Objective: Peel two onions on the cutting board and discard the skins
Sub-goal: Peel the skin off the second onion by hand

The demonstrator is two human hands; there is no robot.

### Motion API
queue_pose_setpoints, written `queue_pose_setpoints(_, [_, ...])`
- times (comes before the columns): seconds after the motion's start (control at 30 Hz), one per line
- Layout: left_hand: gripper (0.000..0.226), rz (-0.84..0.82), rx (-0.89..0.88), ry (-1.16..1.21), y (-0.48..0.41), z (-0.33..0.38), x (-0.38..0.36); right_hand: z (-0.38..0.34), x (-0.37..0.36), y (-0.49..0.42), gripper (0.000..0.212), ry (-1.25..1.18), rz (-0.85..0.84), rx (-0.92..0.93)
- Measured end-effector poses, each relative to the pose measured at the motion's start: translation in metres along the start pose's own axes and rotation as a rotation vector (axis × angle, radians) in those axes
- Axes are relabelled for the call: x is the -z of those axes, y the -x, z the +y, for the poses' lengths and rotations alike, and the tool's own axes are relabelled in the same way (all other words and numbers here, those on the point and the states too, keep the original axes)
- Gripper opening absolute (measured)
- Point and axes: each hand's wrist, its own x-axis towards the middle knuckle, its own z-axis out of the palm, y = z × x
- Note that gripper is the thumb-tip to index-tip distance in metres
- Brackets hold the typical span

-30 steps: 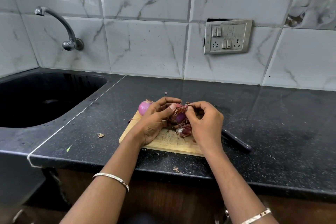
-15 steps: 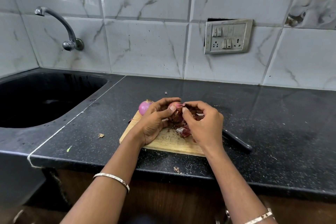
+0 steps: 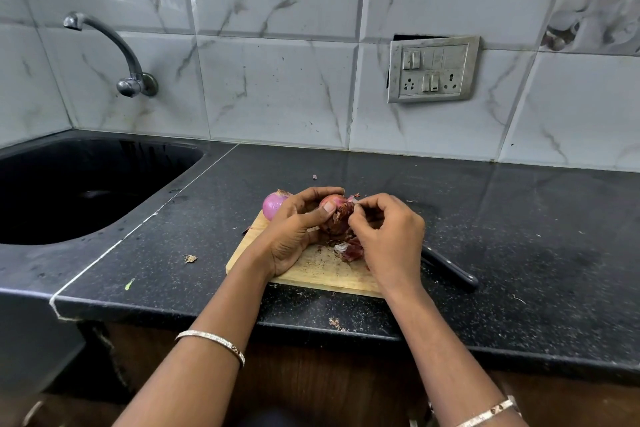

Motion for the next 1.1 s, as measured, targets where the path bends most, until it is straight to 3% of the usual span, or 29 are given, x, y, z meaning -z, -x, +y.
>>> queue_pose_setpoints(0.2, [0.039, 0.019, 0.004, 0.001, 0.0, 0.0, -0.001, -0.002, 0.005, -0.002, 0.004, -0.105, 0.008, -0.107])
queue_pose_setpoints(0.33, [0.041, 0.024, 0.01, 0.014, 0.001, 0.001, -0.001, -0.005, 0.006, 0.001, 0.004, -0.145, -0.039, -0.085])
queue_pose_setpoints(0.53, [0.04, 0.021, 0.018, -0.007, 0.0, 0.0, 0.0, 0.001, 0.003, -0.001, 0.01, -0.069, -0.022, -0.034])
queue_pose_setpoints(0.8, [0.036, 0.037, 0.045, -0.008, 0.003, 0.005, -0.004, 0.009, 0.003, -0.006, 0.007, -0.023, 0.051, -0.205])
queue_pose_setpoints(1.0, [0.028, 0.071, 0.059, 0.021, 0.002, 0.006, -0.004, 0.007, 0.007, -0.005, 0.021, -0.083, 0.049, -0.241])
queue_pose_setpoints(1.1, [0.029, 0.076, 0.059, 0.012, 0.002, 0.006, -0.003, 0.001, 0.007, -0.004, 0.025, -0.13, 0.005, -0.162])
